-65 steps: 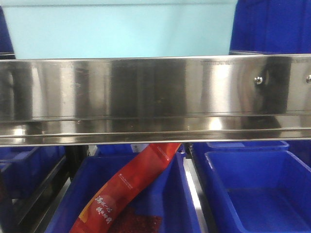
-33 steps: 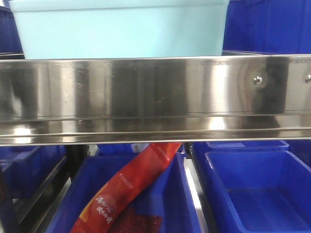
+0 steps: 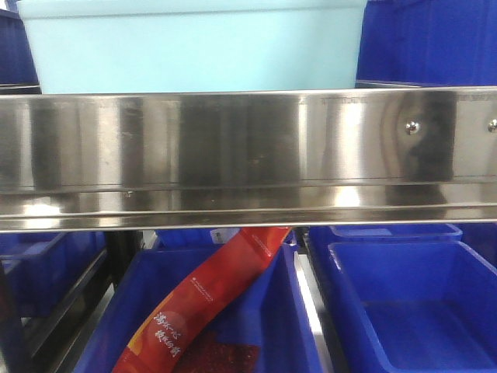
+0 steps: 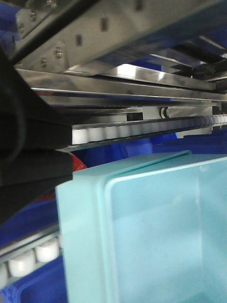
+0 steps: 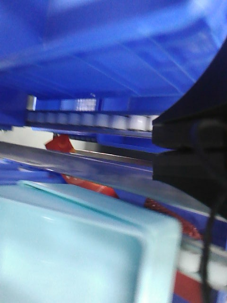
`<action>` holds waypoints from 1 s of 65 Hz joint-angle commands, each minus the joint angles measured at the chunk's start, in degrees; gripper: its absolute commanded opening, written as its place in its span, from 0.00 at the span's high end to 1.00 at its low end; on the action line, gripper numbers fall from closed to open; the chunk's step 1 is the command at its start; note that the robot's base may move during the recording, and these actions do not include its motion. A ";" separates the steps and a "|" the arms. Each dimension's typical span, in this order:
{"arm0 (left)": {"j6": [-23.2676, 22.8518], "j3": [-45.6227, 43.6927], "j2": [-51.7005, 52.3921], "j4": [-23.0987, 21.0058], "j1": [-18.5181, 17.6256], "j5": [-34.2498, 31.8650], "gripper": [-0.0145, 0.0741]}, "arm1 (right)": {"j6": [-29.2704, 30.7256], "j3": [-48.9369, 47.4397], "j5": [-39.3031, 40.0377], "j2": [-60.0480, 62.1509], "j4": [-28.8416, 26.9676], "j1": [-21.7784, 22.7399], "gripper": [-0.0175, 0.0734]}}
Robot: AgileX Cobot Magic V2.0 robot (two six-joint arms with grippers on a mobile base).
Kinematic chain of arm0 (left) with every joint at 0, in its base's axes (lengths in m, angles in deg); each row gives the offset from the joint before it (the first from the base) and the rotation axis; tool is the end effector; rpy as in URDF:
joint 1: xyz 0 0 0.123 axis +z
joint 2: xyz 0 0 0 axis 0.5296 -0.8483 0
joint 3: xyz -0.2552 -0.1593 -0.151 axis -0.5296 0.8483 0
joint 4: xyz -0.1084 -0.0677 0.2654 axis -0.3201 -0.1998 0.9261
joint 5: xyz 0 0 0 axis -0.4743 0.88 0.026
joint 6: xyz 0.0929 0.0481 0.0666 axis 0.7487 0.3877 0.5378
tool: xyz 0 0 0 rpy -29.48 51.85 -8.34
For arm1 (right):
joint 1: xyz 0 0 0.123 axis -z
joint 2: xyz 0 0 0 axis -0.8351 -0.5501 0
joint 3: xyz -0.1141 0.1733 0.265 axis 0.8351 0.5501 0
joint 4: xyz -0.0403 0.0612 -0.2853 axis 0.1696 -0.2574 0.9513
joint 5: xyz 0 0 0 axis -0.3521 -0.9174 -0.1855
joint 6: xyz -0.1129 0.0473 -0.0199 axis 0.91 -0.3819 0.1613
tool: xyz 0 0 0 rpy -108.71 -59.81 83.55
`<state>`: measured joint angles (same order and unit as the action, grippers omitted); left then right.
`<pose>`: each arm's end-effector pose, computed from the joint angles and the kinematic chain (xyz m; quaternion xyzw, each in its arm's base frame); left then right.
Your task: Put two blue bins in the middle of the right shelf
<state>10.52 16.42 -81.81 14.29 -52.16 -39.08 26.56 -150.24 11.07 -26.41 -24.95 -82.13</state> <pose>0.1920 -0.0552 0.4335 0.0851 0.8433 -0.0644 0.5267 0.2848 0.1124 0.4745 -0.1141 0.8908 0.0438 0.4375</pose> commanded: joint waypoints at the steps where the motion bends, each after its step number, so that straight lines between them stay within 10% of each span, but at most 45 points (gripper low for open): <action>1: -0.86 6.47 5.51 0.34 -0.14 -5.56 0.96 | 0.52 9.33 7.21 5.33 0.88 0.18 0.98; 32: -0.95 26.17 35.82 0.46 -0.14 -6.69 0.96 | 0.52 47.76 24.32 38.35 3.12 0.18 0.98; 65: -0.95 26.18 48.56 0.46 -0.14 -6.54 0.96 | 0.63 52.42 29.12 63.22 4.72 0.18 0.98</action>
<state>9.85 42.55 -33.56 14.66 -52.16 -44.66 26.68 -97.94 38.43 36.15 -21.17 -82.13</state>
